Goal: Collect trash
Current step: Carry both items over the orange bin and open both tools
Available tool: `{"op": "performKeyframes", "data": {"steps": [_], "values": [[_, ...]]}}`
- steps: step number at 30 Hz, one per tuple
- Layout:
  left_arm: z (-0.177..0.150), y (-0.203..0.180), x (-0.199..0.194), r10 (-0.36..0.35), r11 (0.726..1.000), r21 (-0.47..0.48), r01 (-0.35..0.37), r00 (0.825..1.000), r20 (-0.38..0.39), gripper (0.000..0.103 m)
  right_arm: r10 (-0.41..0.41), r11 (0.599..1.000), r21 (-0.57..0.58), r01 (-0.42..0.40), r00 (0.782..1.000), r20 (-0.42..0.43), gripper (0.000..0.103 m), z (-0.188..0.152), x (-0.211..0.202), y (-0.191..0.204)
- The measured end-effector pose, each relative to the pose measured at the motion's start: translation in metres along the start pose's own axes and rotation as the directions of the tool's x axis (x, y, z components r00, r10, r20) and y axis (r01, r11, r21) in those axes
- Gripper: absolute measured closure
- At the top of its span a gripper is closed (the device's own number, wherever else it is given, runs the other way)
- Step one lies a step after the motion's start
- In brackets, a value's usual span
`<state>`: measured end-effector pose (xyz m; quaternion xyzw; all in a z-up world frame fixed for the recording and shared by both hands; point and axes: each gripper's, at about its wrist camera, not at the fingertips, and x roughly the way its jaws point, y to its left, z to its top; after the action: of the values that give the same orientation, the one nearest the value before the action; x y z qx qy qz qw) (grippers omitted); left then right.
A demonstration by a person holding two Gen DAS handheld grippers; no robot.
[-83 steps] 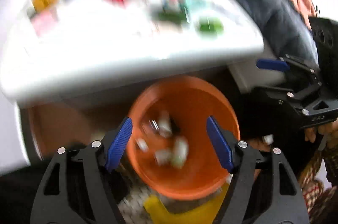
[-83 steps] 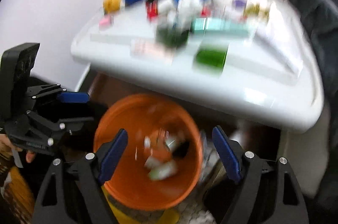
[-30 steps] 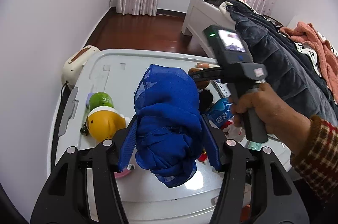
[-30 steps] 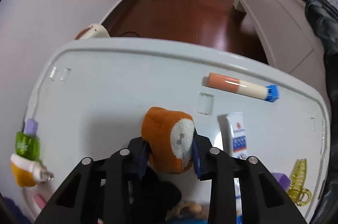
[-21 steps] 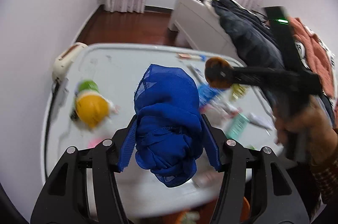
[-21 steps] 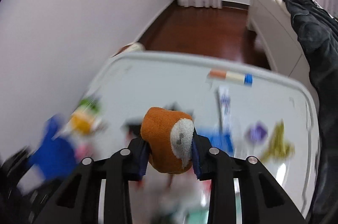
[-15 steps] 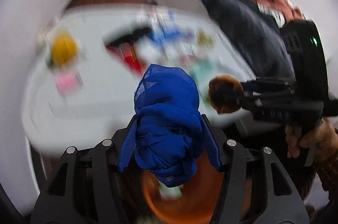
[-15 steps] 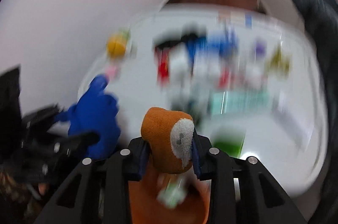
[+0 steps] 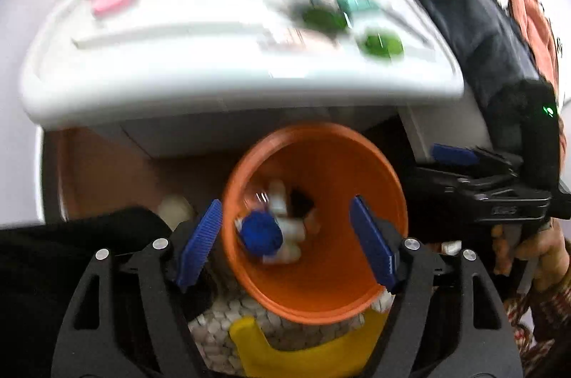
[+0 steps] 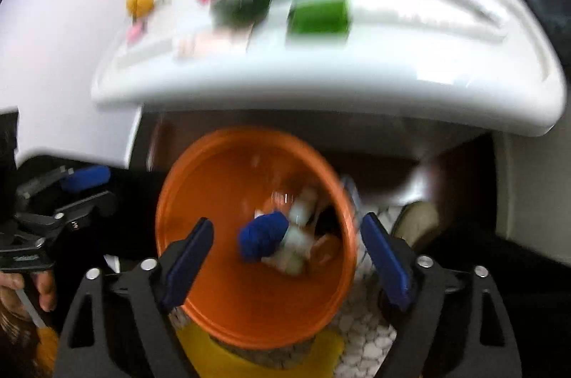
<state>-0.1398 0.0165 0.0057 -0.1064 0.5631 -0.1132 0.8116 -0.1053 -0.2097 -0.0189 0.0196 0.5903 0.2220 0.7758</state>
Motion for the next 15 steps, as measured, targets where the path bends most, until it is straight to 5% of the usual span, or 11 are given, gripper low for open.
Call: {"op": "performKeyframes", "data": {"steps": [3, 5, 7, 11, 15], "values": [[0.047, 0.024, -0.030, 0.062, 0.997, -0.059, -0.055, 0.991, 0.121, 0.030, 0.023, 1.000, 0.001, -0.023, 0.994, 0.103, 0.016, 0.026, -0.032, 0.001], [0.078, 0.044, -0.047, 0.113, 0.989, -0.121, -0.089, 0.972, 0.207, 0.015, 0.026, 0.999, -0.028, -0.021, 0.985, 0.169, 0.013, 0.047, -0.052, 0.006], [0.116, 0.074, -0.057, 0.184, 0.969, -0.213, -0.128, 0.946, 0.266, 0.012, -0.008, 0.998, -0.055, 0.023, 0.966, 0.258, 0.011, 0.073, -0.068, 0.014], [0.179, 0.125, -0.033, 0.278, 0.906, -0.380, -0.185, 0.938, 0.205, 0.012, -0.006, 0.996, -0.079, 0.037, 0.933, 0.360, 0.010, 0.101, -0.079, 0.019], [0.208, 0.161, 0.005, 0.335, 0.843, -0.477, -0.250, 0.937, 0.102, 0.012, 0.022, 0.994, -0.107, 0.017, 0.935, 0.355, 0.010, 0.106, -0.067, 0.019]]}}
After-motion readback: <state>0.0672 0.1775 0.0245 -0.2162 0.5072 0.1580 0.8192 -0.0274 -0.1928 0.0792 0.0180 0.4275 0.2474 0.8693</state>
